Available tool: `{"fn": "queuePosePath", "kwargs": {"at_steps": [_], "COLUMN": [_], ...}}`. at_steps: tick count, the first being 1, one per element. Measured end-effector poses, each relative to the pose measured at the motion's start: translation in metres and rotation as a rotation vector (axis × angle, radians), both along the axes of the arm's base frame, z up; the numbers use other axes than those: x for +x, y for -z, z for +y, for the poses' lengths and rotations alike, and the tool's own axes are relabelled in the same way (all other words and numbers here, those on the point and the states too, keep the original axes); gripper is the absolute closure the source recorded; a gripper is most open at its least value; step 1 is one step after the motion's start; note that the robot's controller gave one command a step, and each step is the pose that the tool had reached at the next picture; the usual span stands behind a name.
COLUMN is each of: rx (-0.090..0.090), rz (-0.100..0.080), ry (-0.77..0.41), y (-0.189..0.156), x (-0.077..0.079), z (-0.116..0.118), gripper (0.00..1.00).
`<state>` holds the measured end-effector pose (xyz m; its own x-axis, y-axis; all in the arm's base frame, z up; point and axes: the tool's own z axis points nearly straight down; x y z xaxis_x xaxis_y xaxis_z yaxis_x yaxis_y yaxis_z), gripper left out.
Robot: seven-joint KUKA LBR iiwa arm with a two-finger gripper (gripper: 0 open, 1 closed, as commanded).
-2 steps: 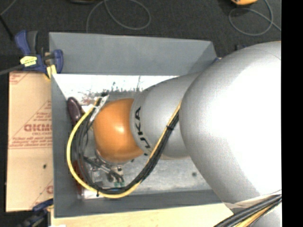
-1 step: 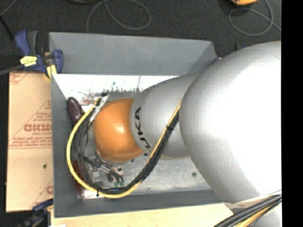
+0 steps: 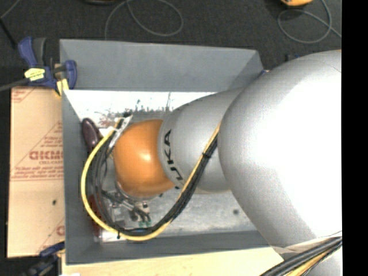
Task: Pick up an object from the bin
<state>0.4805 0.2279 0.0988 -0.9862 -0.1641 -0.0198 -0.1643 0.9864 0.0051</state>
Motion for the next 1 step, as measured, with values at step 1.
{"fn": "queuePosePath", "kwargs": {"at_steps": [1], "rx": [0.001], "rz": [-0.001], "ry": [0.001], "y": [-0.0036], "x": [-0.0001], "z": [0.0000], "gripper": [1.00]}}
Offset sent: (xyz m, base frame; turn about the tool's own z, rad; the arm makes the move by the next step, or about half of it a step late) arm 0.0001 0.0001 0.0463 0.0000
